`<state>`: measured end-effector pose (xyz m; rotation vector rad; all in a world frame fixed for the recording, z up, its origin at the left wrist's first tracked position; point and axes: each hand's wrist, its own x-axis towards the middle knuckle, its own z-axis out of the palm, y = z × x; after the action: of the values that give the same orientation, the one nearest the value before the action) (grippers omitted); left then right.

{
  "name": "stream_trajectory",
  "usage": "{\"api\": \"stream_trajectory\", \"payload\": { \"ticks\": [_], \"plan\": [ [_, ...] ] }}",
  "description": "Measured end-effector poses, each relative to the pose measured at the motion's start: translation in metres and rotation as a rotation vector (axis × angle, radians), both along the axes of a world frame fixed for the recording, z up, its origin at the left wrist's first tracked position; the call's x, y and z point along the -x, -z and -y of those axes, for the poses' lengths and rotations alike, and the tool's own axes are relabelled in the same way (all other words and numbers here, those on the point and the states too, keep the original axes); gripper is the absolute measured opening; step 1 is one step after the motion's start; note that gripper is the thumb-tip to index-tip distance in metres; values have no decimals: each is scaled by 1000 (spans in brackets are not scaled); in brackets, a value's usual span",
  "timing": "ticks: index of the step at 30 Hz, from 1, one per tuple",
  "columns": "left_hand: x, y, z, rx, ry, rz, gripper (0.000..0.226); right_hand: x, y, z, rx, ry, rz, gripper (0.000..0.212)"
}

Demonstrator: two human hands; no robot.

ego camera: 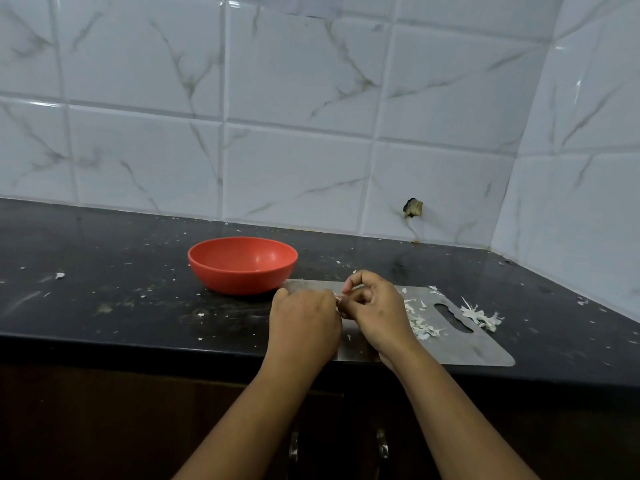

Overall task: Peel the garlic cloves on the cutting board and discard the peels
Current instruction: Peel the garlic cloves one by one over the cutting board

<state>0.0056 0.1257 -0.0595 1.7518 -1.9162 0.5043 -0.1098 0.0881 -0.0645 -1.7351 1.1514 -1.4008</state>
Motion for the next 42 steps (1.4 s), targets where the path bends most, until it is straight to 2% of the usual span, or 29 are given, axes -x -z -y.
{"api": "stream_trajectory", "payload": {
  "ticks": [5, 10, 13, 18, 22, 29, 42],
  "plan": [
    [0, -3, -2, 24, -6, 68, 24, 1, -2, -2, 3, -32, 11, 22],
    [-1, -3, -1, 62, 26, 57, 22, 1, -2, -4, 31, -55, 0, 28],
    [-3, -3, 2, 106, 70, -51, 17, 2, -2, -2, 19, -70, 29, 28],
    [-8, 4, 12, -4, 223, -330, 21, 4, -3, -1, -18, -115, 199, 25],
    [-10, 3, 13, -136, 274, -496, 22, 3, -3, -3, -15, -124, 207, 20],
    [-12, 2, 11, -127, 269, -551, 24, 2, -3, -6, 22, -139, 122, 19],
    [-14, 3, 10, -76, 318, -593, 35, 4, -4, -8, -4, -187, 125, 29]
  ]
}}
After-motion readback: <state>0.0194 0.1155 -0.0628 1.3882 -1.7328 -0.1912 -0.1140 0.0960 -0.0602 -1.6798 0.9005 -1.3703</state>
